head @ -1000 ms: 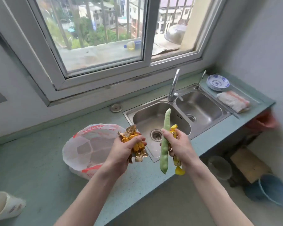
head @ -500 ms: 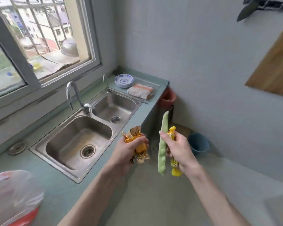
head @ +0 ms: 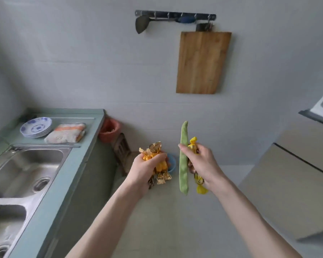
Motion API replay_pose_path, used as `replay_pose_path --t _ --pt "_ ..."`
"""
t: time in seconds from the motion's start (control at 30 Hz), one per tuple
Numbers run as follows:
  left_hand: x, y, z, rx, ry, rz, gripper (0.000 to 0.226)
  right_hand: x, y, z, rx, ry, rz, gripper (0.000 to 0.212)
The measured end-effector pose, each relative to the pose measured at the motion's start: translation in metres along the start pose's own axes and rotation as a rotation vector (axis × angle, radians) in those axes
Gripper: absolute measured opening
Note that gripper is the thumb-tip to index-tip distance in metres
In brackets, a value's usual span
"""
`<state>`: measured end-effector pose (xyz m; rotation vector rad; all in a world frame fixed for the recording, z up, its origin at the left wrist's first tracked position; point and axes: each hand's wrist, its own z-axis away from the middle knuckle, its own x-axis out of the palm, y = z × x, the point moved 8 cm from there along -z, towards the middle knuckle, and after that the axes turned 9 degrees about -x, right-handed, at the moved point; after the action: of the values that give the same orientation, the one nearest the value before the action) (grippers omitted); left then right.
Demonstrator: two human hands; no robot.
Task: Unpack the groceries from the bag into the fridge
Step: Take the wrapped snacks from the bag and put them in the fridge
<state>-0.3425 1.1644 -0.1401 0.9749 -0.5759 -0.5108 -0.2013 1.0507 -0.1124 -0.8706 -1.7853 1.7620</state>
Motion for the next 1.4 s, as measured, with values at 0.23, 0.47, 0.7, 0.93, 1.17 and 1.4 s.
replay_pose_path --t 0.23,0.47,0.7,0.93,1.17,1.4 --pt "0.127 0.015 -0.061 -0.044 -0.225 -0.079 0.009 -0.124 0.016 -0.016 0.064 0.277 -0.053 0.03" --pt "0.248 0.024 -0.127 -0.101 -0.436 -0.198 0.016 -0.224 0.018 -0.049 0.056 0.514 -0.02 0.028" --pt "0.37 0.046 -0.196 -0.114 -0.648 -0.283 0.016 -0.317 0.014 -0.098 0.091 0.71 0.003 0.024" --pt "0.486 0.067 -0.255 -0.108 -0.836 -0.393 0.007 -0.397 0.002 -0.148 0.08 0.902 0.011 0.025" --pt "0.598 0.042 -0.251 -0.182 -1.058 -0.462 0.012 -0.478 -0.002 -0.124 0.079 1.131 0.083 0.027" --pt "0.703 0.005 -0.207 -0.208 -1.193 -0.54 0.022 -0.555 -0.002 -0.066 0.056 1.31 0.111 0.024"
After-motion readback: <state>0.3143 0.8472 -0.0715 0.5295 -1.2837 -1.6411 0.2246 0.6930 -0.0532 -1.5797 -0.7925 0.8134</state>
